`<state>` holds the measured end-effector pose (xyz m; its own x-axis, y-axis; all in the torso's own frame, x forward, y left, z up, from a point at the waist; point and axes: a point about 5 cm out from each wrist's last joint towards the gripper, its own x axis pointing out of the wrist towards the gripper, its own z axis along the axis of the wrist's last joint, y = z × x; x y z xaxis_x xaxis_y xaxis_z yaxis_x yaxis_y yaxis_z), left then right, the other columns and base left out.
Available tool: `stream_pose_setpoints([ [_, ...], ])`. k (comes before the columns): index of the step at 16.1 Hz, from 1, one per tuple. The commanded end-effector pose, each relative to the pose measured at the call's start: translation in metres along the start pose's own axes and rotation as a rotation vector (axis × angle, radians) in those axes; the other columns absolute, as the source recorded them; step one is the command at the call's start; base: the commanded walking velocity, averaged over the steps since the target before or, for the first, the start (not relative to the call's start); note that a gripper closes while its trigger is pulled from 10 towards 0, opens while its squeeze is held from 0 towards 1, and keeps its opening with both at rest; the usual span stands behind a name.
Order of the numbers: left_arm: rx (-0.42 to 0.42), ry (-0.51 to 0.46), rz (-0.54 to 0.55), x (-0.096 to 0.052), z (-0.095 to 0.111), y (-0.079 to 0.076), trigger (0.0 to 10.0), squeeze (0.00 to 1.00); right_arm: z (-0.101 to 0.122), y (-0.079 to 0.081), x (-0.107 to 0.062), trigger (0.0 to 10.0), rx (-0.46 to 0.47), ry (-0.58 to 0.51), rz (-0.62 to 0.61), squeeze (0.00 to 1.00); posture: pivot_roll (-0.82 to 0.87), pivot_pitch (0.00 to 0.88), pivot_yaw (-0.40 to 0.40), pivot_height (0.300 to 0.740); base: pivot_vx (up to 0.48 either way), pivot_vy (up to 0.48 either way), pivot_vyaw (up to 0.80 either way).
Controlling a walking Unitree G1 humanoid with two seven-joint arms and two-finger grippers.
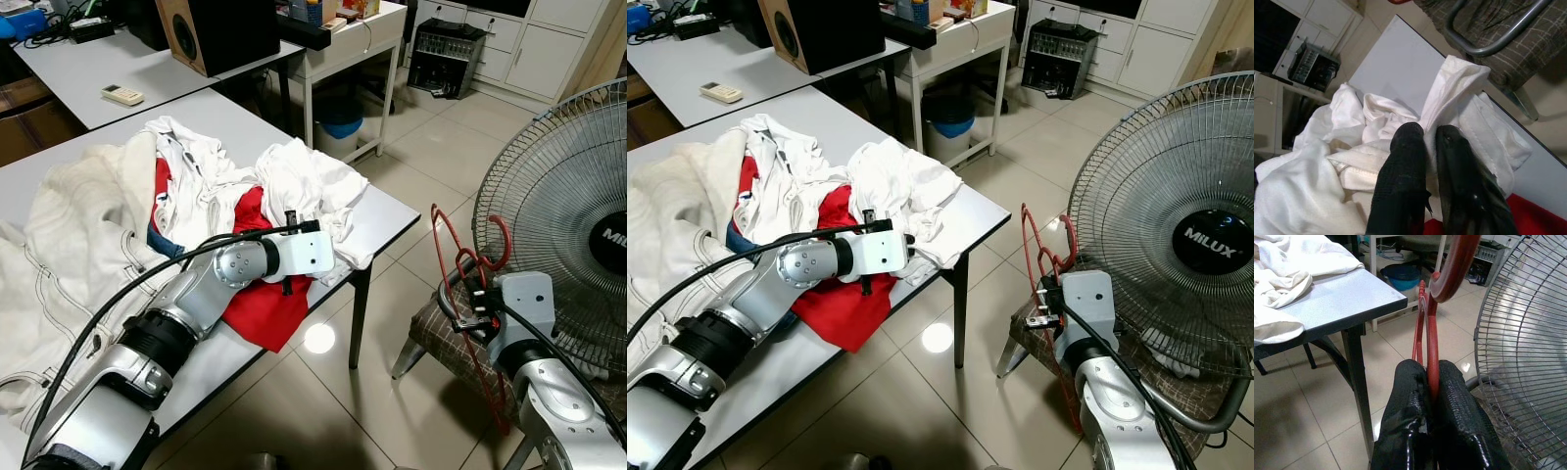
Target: Hang hanger
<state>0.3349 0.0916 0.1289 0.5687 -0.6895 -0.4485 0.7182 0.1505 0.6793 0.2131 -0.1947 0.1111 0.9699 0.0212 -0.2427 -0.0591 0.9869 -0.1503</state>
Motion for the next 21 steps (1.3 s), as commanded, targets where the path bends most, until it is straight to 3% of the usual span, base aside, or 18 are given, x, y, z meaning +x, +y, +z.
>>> stream_pose_setpoints([
  [1, 0.003, 0.005, 0.007, -0.001, -0.001, 0.003, 0.0, 0.0, 0.002, -0.001, 0.001, 10.0, 0.001, -0.014, -0.004, 0.0, -0.12, 0.023, 0.072, 0.74, 0.0, 0.0, 0.0],
  [3, -0.06, -0.032, 0.033, -0.001, 0.002, 0.006, 0.0, 0.0, 0.002, -0.002, 0.0, 10.0, 0.0, -0.015, -0.006, 0.0, -0.11, 0.026, 0.071, 0.74, 0.0, 0.0, 0.0],
  [4, -0.199, -0.131, 0.121, -0.003, 0.013, 0.021, 0.0, 0.0, 0.002, -0.003, 0.001, 10.0, 0.001, -0.017, -0.011, 0.0, -0.11, 0.028, 0.071, 0.74, 0.0, 0.0, 0.0],
  [5, -0.263, -0.183, 0.167, -0.005, 0.019, 0.029, 0.0, 0.0, 0.002, -0.003, 0.001, 10.0, 0.001, -0.017, -0.012, 0.0, -0.11, 0.028, 0.071, 0.74, 0.0, 0.0, 0.0],
  [7, -0.551, -0.512, 0.358, -0.025, 0.051, 0.074, 0.0, 0.0, 0.003, -0.003, 0.002, 10.0, 0.002, -0.022, -0.015, 0.0, -0.11, 0.03, 0.071, 0.74, 0.0, 0.0, 0.0],
  [8, -0.649, -0.643, 0.401, -0.036, 0.061, 0.088, 0.0, 0.0, 0.003, -0.002, 0.002, 10.0, 0.005, -0.024, -0.015, 0.0, -0.11, 0.03, 0.076, 0.74, 0.0, 0.0, 0.0],
  [10, -0.751, -0.744, 0.447, -0.052, 0.063, 0.103, 0.0, 0.0, 0.003, 0.0, 0.002, 10.0, 0.009, -0.025, -0.016, 0.0, -0.1, 0.028, 0.079, 0.74, 0.0, 0.0, 0.0],
  [16, -0.8, -0.713, 0.444, -0.059, 0.056, 0.102, 0.0, 0.0, 0.003, 0.004, 0.004, 10.0, 0.019, -0.031, -0.012, 0.0, -0.1, 0.026, 0.086, 0.74, 0.0, 0.0, 0.0],
  [18, -0.737, -0.63, 0.446, -0.056, 0.051, 0.101, 0.0, 0.0, 0.003, 0.005, 0.005, 10.0, 0.021, -0.033, -0.01, 0.0, -0.09, 0.025, 0.086, 0.74, 0.0, 0.0, 0.0],
  [19, -0.752, -0.653, 0.49, -0.061, 0.051, 0.108, 0.0, 0.0, 0.004, 0.007, 0.006, 10.0, 0.021, -0.036, -0.009, 0.0, -0.09, 0.024, 0.083, 0.74, 0.0, 0.0, 0.0],
  [20, -0.829, -0.754, 0.591, -0.079, 0.05, 0.128, 0.0, 0.0, 0.005, 0.007, 0.006, 10.0, 0.023, -0.039, -0.008, 0.0, -0.09, 0.025, 0.082, 0.74, 0.0, 0.0, 0.0],
  [21, -0.917, -0.868, 0.75, -0.107, 0.043, 0.155, 0.0, 0.0, 0.006, 0.008, 0.006, 10.0, 0.025, -0.044, -0.008, 0.0, -0.09, 0.026, 0.082, 0.74, 0.0, 0.0, 0.0],
])
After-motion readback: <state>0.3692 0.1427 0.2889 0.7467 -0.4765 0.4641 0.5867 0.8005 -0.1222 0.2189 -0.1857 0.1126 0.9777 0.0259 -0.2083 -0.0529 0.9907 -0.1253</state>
